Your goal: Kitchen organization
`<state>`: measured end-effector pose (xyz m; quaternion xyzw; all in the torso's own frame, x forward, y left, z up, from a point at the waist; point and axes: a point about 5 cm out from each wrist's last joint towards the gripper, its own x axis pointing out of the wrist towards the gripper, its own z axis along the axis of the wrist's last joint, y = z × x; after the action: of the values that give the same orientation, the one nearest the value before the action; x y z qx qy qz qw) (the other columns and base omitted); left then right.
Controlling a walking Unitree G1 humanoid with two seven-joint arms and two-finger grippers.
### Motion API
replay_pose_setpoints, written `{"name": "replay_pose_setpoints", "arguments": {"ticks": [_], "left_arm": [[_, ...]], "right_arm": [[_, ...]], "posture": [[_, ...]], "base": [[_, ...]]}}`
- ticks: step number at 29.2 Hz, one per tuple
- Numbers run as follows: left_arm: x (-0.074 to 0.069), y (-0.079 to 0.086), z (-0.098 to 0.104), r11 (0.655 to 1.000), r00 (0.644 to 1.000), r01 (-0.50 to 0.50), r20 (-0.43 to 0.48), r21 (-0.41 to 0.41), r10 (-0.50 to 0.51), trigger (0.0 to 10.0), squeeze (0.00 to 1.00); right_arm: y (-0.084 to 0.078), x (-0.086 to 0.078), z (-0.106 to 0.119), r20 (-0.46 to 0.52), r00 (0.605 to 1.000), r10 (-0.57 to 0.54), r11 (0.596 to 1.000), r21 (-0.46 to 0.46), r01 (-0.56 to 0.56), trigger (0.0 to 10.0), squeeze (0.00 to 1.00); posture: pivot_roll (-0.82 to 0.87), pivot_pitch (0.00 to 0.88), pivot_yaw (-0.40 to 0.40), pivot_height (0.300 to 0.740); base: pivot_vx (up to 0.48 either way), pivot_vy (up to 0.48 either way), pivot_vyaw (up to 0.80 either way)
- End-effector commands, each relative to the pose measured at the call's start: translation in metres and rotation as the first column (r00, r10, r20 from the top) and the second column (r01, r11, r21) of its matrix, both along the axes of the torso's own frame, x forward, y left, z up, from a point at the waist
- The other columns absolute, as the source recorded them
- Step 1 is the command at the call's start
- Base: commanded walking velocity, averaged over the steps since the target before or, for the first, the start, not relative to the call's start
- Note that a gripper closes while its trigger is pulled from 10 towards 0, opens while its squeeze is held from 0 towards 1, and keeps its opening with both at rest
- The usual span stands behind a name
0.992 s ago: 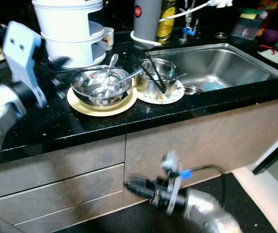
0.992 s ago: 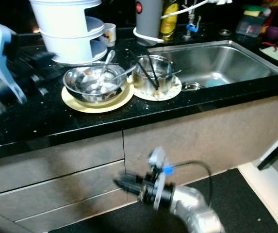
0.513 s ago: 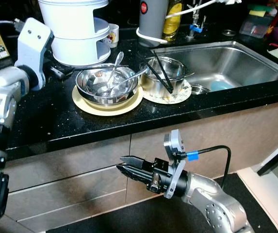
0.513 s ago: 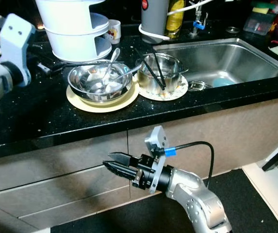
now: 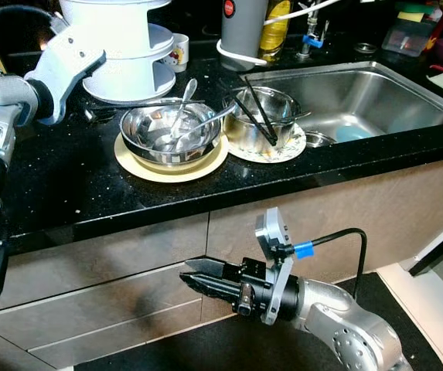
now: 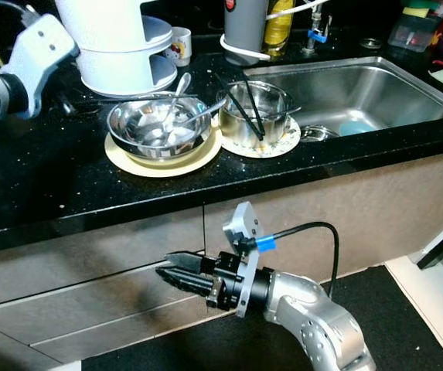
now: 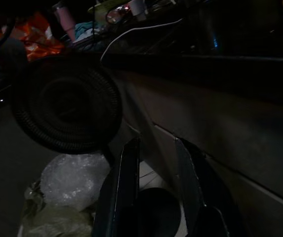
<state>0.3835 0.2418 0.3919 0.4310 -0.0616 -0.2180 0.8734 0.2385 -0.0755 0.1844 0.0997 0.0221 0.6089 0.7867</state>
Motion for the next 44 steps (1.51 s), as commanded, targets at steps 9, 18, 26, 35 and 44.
{"name": "replay_pose_setpoints", "arguments": {"ticks": [9,18,26,35,44], "left_arm": [[0.007,-0.006,-0.004,0.983,0.997,-0.037,-0.054,0.179,0.048,10.0,0.0],[0.013,-0.008,-0.011,0.963,0.994,-0.106,0.008,0.247,0.107,10.0,0.0],[0.015,-0.006,-0.012,0.95,0.987,-0.162,0.061,0.267,0.151,10.0,0.0],[0.017,-0.006,-0.015,0.945,0.981,-0.19,0.097,0.267,0.169,10.0,0.0],[0.019,-0.009,-0.016,0.943,0.976,-0.205,0.13,0.264,0.176,1.9,0.0]], "right_arm": [[0.003,-0.013,-0.002,-0.04,0.999,0.013,1.0,-0.008,-0.013,10.0,0.0],[0.004,-0.016,-0.003,-0.043,0.999,-0.017,1.0,-0.008,0.017,10.0,0.0],[0.005,-0.018,-0.002,-0.05,0.998,-0.024,1.0,-0.006,0.024,10.0,0.0],[0.006,-0.02,-0.002,-0.058,0.998,-0.033,0.999,-0.006,0.033,10.0,0.0],[0.006,-0.019,-0.001,-0.06,0.997,-0.049,0.999,-0.005,0.048,10.0,0.0]], "posture": [[0.01,0.213,0.025,0.74],[0.01,0.246,0.032,0.74],[0.01,0.27,0.026,0.74],[0.01,0.286,0.024,0.74],[0.0,0.289,0.03,0.74]], "base": [[0.0,0.0,0.0],[0.0,0.0,0.0],[0.0,0.0,0.0],[0.0,0.0,0.0],[0.0,0.0,0.0]]}}
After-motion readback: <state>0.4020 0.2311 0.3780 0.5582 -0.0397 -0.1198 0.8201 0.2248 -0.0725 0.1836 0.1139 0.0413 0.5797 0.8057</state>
